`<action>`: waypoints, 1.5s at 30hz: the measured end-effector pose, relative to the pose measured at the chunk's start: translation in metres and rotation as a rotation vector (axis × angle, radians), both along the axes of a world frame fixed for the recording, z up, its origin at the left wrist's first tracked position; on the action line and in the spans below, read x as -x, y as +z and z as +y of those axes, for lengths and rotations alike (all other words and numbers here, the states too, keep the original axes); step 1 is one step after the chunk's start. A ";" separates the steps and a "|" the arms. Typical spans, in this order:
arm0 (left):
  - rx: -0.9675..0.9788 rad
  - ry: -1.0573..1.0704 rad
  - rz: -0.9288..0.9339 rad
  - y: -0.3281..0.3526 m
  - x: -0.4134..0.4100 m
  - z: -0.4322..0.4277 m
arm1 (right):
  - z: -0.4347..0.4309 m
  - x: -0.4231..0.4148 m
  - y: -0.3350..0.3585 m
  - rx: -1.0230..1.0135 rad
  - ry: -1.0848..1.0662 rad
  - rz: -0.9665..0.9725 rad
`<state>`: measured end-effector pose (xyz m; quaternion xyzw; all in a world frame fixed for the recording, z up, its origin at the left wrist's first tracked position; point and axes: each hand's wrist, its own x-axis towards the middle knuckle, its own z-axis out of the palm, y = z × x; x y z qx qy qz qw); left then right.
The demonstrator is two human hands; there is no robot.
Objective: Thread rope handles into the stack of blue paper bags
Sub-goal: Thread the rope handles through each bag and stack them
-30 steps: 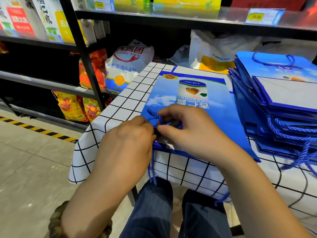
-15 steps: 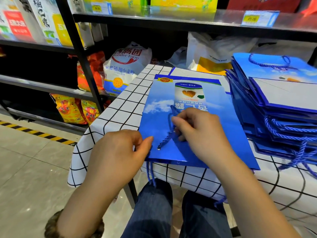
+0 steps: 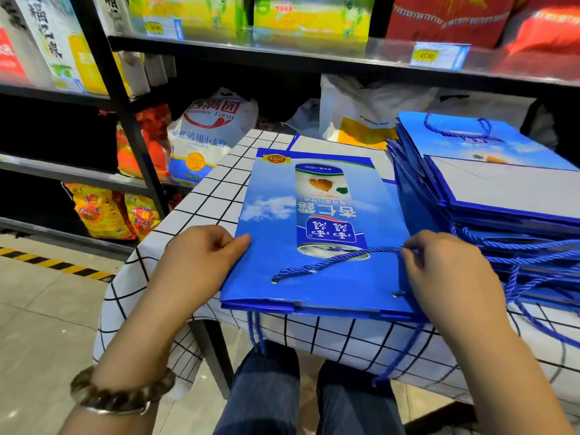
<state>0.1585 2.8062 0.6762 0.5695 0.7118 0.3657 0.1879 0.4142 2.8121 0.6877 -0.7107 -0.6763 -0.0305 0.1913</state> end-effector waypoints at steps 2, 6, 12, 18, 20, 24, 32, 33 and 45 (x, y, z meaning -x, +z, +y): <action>-0.001 -0.018 -0.321 0.005 0.003 -0.005 | -0.002 -0.010 -0.007 -0.054 0.138 0.104; -0.066 0.034 -0.862 0.010 0.018 -0.008 | -0.007 -0.021 -0.011 -0.052 0.434 0.291; -0.163 0.033 -0.912 0.007 0.035 -0.010 | 0.000 -0.014 -0.016 -0.162 0.618 0.470; -0.368 0.085 -0.891 0.000 0.061 0.006 | -0.004 0.009 0.018 -0.362 0.593 0.629; -0.433 0.003 -0.797 0.004 0.055 0.010 | -0.005 0.021 0.034 -0.452 0.571 0.763; -0.437 -0.221 -0.621 0.012 0.034 0.011 | 0.007 0.029 0.063 -0.528 0.588 1.059; -0.716 -0.172 -0.671 0.063 0.008 0.038 | 0.026 0.014 0.110 -0.577 0.618 1.234; -0.748 -0.174 -0.677 0.073 0.005 0.039 | 0.027 0.011 0.111 -0.550 0.642 1.222; -0.527 -0.375 -0.498 0.167 -0.066 0.067 | 0.020 -0.083 0.142 -0.327 0.350 1.168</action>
